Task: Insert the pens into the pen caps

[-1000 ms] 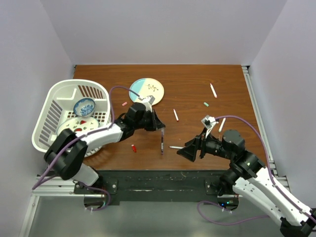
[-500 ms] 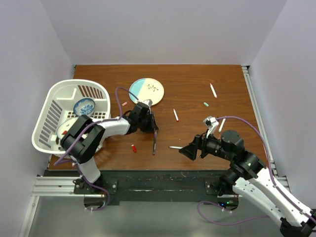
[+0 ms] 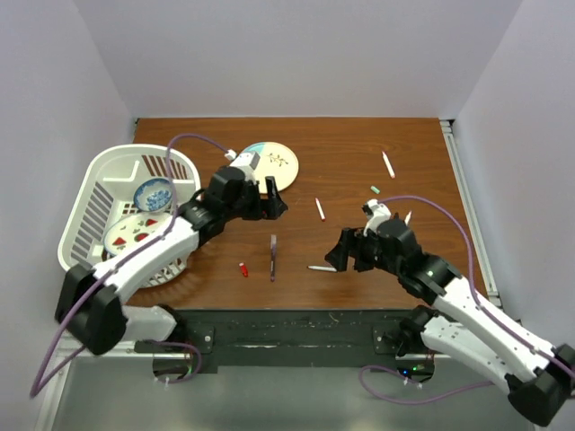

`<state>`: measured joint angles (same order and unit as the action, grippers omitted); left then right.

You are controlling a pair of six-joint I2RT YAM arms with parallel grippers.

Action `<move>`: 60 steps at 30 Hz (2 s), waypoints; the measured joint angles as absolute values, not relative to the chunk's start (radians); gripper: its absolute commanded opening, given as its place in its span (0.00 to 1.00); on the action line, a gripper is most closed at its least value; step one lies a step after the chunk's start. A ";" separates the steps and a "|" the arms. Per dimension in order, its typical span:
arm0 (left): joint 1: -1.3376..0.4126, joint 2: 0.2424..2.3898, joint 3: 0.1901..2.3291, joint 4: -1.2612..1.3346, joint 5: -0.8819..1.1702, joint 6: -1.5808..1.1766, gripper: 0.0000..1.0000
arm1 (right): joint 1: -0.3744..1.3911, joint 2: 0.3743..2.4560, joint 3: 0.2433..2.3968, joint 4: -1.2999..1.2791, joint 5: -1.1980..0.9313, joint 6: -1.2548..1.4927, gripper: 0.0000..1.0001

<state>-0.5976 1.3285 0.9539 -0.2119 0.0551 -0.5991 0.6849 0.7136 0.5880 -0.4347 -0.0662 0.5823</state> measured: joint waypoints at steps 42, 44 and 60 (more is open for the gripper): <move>-0.596 0.765 0.752 -0.339 -0.007 -0.400 0.95 | 0.558 1.953 1.285 -0.324 0.218 0.255 0.00; -0.596 0.764 0.746 -0.339 -0.005 -0.400 0.95 | 0.558 1.950 1.284 -0.323 0.217 0.253 0.00; -0.596 0.834 0.675 -0.222 0.222 -0.553 0.85 | 0.748 1.307 0.789 -0.087 -0.035 0.410 0.00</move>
<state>-0.5957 0.8345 0.6750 -0.2218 0.2222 -0.5533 0.7483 1.3071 0.7887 -0.0868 -0.0353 0.4099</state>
